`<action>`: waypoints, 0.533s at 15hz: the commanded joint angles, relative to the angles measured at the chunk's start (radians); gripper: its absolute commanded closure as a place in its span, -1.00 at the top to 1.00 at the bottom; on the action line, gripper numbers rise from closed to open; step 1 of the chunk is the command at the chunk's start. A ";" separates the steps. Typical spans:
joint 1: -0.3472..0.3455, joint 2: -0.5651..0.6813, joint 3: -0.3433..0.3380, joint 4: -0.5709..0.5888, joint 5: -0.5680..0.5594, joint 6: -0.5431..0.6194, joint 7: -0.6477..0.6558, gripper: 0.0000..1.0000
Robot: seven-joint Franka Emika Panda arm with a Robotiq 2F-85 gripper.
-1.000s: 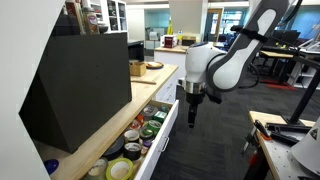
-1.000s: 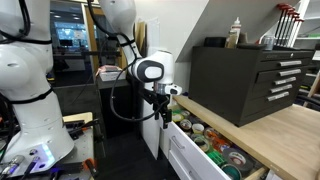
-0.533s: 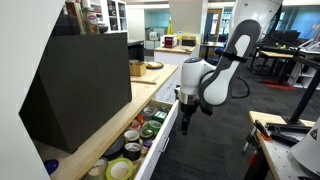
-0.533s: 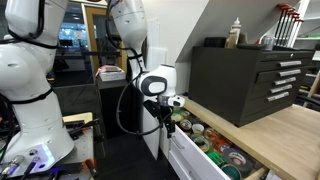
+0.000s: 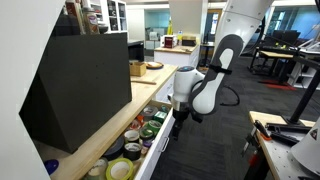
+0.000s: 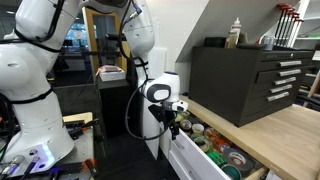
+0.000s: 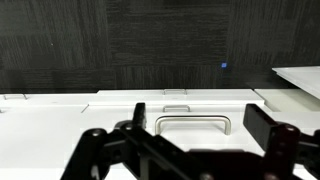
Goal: Slide the cabinet drawer to close
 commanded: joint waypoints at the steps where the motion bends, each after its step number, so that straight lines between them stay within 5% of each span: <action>1: -0.016 0.070 0.018 0.069 0.025 0.023 -0.019 1.00; 8: 0.006 0.167 0.003 0.172 0.013 0.038 -0.014 1.00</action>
